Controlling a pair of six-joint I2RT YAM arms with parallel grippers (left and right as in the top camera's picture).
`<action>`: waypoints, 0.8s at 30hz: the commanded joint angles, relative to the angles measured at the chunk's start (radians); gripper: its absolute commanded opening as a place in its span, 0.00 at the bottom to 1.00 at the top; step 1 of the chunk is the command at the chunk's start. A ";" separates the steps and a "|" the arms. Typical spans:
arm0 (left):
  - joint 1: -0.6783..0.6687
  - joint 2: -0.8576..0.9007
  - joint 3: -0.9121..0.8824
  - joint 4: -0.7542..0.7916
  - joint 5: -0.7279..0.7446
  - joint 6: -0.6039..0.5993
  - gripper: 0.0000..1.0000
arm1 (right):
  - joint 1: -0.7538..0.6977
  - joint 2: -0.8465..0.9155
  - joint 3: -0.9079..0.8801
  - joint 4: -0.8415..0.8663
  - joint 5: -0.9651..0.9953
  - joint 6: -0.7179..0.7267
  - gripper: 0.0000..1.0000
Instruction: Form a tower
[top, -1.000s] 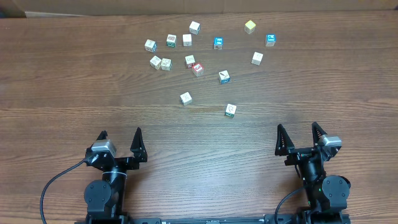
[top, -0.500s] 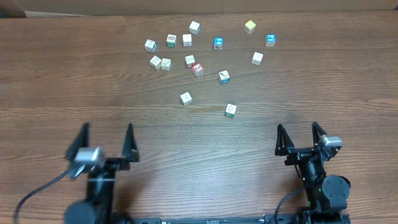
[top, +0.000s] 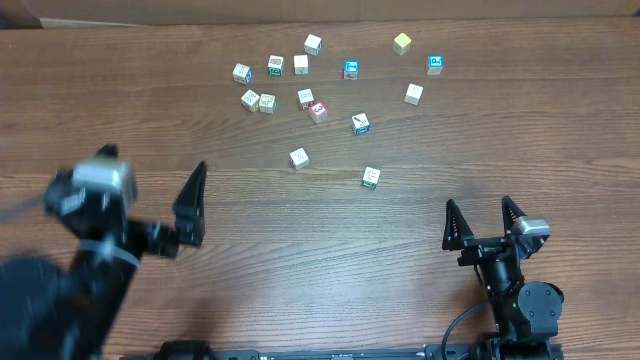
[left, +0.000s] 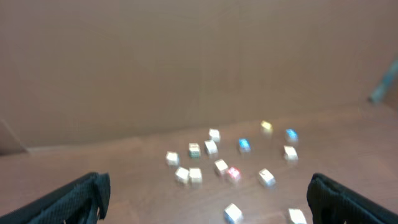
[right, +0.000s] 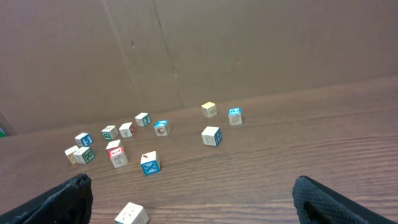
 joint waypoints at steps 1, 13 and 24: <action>0.010 0.215 0.280 -0.175 0.106 0.040 0.99 | 0.006 -0.010 -0.010 0.004 0.013 -0.008 1.00; 0.010 0.697 0.633 -0.557 0.227 -0.035 1.00 | 0.006 -0.010 -0.010 0.003 0.017 -0.009 1.00; 0.010 0.968 0.633 -0.585 0.227 -0.151 0.99 | 0.006 -0.010 -0.010 0.003 0.017 -0.009 1.00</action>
